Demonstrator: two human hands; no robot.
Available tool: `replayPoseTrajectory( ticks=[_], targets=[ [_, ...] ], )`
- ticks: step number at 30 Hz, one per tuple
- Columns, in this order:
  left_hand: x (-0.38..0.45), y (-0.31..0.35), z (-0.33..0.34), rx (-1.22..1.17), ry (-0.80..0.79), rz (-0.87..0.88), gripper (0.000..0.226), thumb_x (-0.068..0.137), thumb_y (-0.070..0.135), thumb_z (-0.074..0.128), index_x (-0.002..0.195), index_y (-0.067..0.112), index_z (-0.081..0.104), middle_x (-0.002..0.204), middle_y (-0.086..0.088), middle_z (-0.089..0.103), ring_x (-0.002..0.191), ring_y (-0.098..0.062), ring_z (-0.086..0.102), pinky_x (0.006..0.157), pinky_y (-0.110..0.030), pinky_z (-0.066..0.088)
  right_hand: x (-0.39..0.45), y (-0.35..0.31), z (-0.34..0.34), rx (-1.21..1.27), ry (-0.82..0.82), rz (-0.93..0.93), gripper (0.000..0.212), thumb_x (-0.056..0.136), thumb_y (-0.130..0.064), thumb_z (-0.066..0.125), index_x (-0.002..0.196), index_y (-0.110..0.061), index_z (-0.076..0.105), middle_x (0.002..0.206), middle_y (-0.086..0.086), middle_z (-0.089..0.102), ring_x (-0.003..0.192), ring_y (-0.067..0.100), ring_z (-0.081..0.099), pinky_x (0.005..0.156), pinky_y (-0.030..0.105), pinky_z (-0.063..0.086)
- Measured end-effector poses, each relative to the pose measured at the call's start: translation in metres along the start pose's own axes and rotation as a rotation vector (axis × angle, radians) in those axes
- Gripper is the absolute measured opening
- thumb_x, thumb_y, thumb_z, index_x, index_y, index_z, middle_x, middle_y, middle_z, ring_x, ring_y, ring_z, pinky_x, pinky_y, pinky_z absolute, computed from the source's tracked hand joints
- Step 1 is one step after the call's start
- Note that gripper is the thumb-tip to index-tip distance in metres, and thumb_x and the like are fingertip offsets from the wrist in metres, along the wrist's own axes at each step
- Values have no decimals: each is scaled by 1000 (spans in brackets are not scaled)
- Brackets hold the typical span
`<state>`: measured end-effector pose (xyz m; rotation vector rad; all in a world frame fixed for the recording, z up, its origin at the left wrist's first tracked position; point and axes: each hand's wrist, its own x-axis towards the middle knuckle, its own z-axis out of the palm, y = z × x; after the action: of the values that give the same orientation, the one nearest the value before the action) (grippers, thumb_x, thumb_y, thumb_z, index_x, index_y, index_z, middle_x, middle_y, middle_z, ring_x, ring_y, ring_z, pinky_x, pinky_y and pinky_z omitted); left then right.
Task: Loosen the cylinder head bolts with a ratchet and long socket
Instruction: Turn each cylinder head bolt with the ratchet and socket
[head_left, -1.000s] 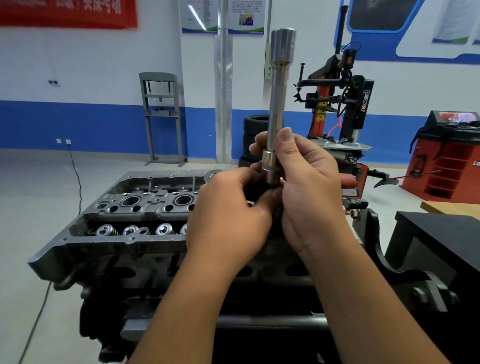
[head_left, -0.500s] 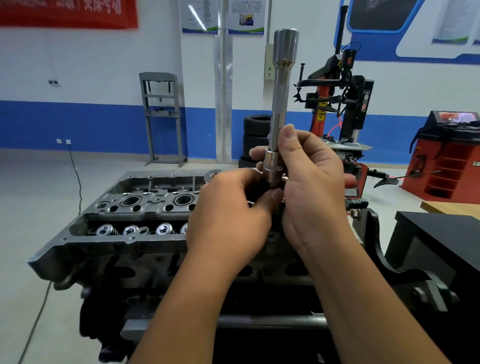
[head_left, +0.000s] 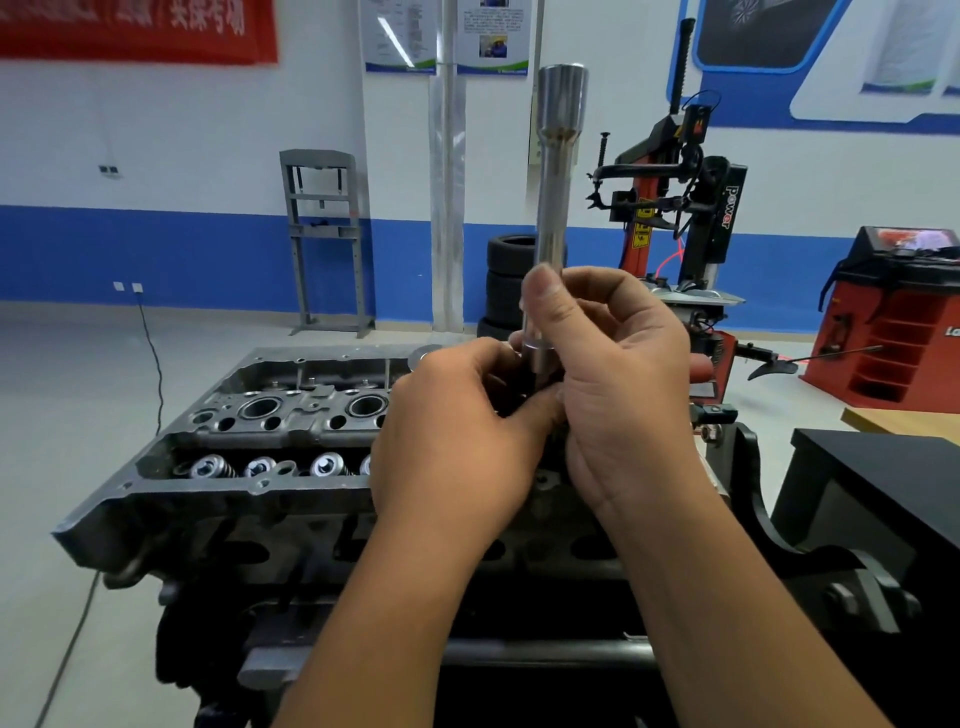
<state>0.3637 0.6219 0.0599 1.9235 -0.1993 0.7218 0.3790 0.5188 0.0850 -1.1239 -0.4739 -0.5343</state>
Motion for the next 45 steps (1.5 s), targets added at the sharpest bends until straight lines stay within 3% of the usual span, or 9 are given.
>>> replayPoseTrajectory(
  ticks=[4,7,13,19,25,30,33,37,45],
  targets=[
    [1,2,-1,-37,-57,21,20,87,46,76,104,37,79,90,20,78,88,-8,75,80,-47,62,-1,1,-1,-13,-11,-33,12,85,-29,79,82,-21,70,80,9,75,71,24,71,71,45,63],
    [2,4,-4,-85,-139,11,22,88,42,69,108,38,78,97,20,78,97,-9,74,87,-50,60,0,1,0,47,-17,11,13,92,-29,69,90,-17,67,88,16,76,78,23,74,69,38,61],
    [-1,2,1,6,14,6,23,81,54,80,98,39,77,87,21,76,86,-4,73,80,-43,62,0,1,0,-32,31,-31,17,82,-31,81,85,-19,71,74,3,69,67,18,66,70,40,60],
    [2,5,-3,-33,-130,8,26,83,47,69,106,39,77,96,22,77,94,-8,74,87,-46,61,2,1,-1,6,-21,23,22,96,-34,68,81,-22,79,80,8,73,73,23,64,74,37,59],
    [-2,3,2,34,36,7,24,82,51,81,100,36,77,88,18,76,85,-6,72,78,-43,62,0,2,0,-44,3,-28,10,84,-30,80,81,-23,74,76,2,70,70,19,67,72,43,62],
    [1,5,-4,-33,-127,12,24,89,42,70,111,36,77,98,19,78,93,-8,74,84,-49,61,1,2,0,-18,-21,-10,15,94,-28,68,85,-18,76,80,5,73,73,22,66,71,38,61],
    [0,4,-1,-13,-45,4,32,76,53,68,103,39,77,91,19,77,90,-10,74,82,-47,62,0,2,1,17,-48,19,17,101,-25,61,91,-17,72,84,10,76,74,21,69,73,39,60],
    [-3,5,1,34,40,-14,29,75,64,72,91,40,75,83,19,75,83,-6,72,75,-42,62,1,1,1,-26,-43,-10,9,88,-31,76,80,-26,75,80,9,74,72,23,68,73,40,61],
    [-1,7,-5,25,-134,28,23,85,46,65,106,42,75,96,19,77,95,-12,73,88,-48,59,2,-1,1,9,38,81,25,102,-30,61,83,-18,72,81,7,75,69,19,65,66,38,56]
  ],
)
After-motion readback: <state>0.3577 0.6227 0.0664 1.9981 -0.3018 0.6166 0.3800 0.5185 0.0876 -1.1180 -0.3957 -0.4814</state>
